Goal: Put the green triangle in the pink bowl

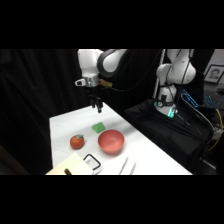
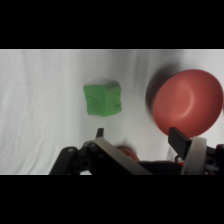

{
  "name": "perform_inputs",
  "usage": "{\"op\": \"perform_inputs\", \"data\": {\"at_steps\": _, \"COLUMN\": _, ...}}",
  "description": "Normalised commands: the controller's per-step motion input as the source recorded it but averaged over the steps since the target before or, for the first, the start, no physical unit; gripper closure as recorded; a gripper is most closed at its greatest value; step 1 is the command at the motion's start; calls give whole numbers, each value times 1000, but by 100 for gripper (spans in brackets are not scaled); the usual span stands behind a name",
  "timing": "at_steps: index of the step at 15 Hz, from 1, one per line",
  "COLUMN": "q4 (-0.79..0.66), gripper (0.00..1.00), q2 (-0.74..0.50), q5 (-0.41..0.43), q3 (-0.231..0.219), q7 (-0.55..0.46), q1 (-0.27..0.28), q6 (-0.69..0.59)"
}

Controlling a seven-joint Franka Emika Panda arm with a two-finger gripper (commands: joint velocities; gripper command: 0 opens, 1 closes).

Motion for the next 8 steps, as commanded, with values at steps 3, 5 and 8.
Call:
{"op": "perform_inputs", "data": {"at_steps": 3, "q4": 300, "gripper": 0, "q2": 337, "q5": 28, "q3": 33, "q7": -115, "q1": -98, "q6": 158}}
{"op": "perform_inputs", "data": {"at_steps": 5, "q4": 245, "gripper": 0, "q2": 283, "q5": 34, "q3": 67, "q7": -114, "q1": -105, "q6": 133}}
{"op": "perform_inputs", "data": {"at_steps": 8, "q4": 169, "gripper": 0, "q2": 214, "q5": 37, "q3": 92, "q7": -143, "q1": -121, "q6": 132}}
